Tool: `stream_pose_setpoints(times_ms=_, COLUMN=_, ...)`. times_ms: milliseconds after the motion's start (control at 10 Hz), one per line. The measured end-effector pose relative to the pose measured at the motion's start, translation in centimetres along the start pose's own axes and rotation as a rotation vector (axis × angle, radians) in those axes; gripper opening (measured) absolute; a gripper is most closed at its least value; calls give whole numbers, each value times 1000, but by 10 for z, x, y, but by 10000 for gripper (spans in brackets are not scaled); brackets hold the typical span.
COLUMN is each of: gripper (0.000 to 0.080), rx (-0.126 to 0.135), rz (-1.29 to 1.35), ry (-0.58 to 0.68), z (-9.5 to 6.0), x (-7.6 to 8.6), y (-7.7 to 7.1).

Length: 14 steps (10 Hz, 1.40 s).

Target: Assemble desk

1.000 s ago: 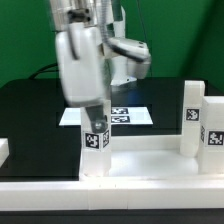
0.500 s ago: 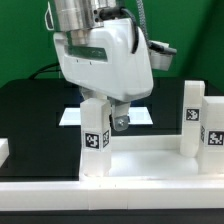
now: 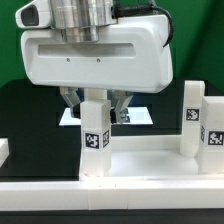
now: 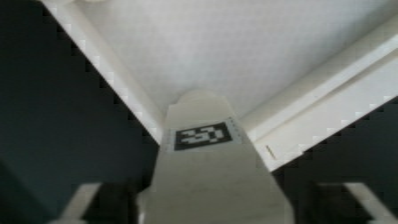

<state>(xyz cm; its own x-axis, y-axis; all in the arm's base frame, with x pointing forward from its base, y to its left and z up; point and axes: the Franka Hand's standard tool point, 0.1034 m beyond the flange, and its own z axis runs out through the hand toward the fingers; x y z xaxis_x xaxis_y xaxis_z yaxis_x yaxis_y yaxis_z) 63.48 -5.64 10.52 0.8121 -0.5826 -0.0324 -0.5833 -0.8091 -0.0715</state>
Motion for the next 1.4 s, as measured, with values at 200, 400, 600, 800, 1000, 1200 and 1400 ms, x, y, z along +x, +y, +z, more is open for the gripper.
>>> stream_pose_setpoints(times_ms=200, gripper=288, rx=0, rz=37, ry=0, z=0, x=0, y=0)
stream_pose_setpoints(times_ms=400, gripper=289, rx=1, rz=218, ry=0, z=0, x=0, y=0)
stream_pose_setpoints(times_ms=600, gripper=289, rx=0, rz=589, ry=-7, z=-1, x=-2, y=-2)
stream_pose_setpoints(times_ms=800, gripper=289, rx=74, rz=962, ry=-43, z=0, x=1, y=-5)
stream_pose_setpoints(times_ms=1000, gripper=289, rx=88, rz=1157, ry=-35, z=0, x=2, y=-6)
stream_pose_setpoints(times_ms=1200, gripper=292, rx=86, rz=1222, ry=-33, z=0, x=2, y=-6)
stream_pose_setpoints(times_ms=1400, gripper=328, rx=84, rz=1292, ry=-36, z=1, x=2, y=-6)
